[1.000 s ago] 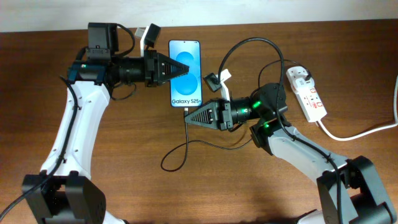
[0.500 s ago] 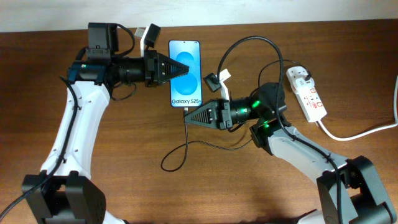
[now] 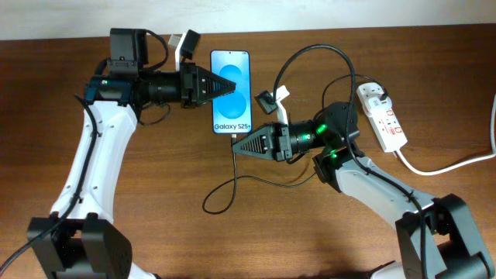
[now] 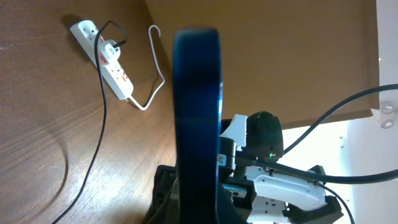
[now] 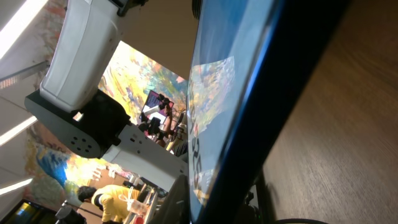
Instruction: Plug charger to phone and switch on socket
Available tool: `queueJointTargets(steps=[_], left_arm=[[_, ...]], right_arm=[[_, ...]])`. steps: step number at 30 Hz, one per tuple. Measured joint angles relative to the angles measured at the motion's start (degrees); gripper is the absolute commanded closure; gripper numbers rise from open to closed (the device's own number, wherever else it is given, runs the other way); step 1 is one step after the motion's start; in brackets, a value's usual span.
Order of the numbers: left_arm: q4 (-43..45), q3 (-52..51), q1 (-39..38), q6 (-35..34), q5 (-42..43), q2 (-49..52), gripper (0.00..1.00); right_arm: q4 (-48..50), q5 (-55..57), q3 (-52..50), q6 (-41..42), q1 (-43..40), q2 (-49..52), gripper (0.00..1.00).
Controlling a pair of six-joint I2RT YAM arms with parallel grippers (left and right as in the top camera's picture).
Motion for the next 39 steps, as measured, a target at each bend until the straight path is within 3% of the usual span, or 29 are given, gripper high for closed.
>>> queueJointTargets(steps=[27, 39], left_arm=[[-0.37, 0.0, 0.04, 0.59, -0.39, 0.0, 1.0], [-6.25, 0.02, 0.66, 9.07, -0.22, 0.0, 1.0]], right_arm=[[-0.42, 1.53, 0.0, -0.04, 0.48, 0.0, 0.96], [1.57, 2.19, 0.33, 0.74, -0.72, -0.02, 0.96]])
